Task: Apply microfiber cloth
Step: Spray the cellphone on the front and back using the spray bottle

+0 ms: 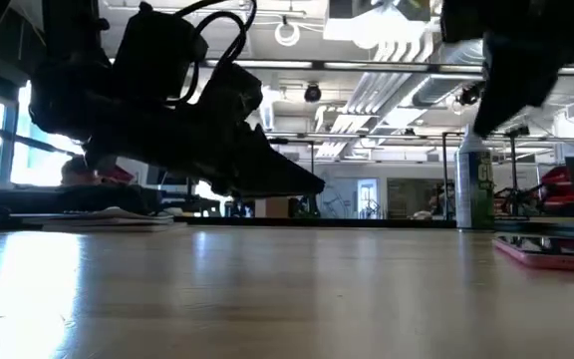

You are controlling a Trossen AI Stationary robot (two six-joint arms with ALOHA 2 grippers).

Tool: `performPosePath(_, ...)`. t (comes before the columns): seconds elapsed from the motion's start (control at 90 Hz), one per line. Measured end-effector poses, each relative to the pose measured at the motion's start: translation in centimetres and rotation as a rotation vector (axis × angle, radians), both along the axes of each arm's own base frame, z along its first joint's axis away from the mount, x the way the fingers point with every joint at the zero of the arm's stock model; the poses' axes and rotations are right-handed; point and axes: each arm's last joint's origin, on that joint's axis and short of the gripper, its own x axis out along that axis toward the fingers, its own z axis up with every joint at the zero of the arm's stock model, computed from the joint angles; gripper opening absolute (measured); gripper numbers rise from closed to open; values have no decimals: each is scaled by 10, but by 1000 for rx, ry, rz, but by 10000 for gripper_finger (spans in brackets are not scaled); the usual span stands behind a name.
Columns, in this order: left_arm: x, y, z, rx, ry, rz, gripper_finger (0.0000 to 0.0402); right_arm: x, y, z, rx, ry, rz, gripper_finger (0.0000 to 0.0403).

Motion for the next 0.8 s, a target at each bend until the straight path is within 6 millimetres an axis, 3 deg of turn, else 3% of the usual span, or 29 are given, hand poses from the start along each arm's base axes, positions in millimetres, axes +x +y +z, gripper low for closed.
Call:
performPosePath(0.144,9,-15,8,91,-34,-62,22,-3,-5,2,-82,83,100,0)
performPosePath(0.333,29,-22,16,154,-74,-32,47,-7,-9,-3,34,218,294,10)
performPosePath(0.489,58,-16,15,39,-61,-10,60,-18,-1,0,85,325,403,52)
performPosePath(0.633,85,-16,5,56,43,-19,62,-33,13,-3,67,386,446,99)
performPosePath(0.8,106,-18,2,97,194,-25,62,-64,26,-16,-82,492,420,136)
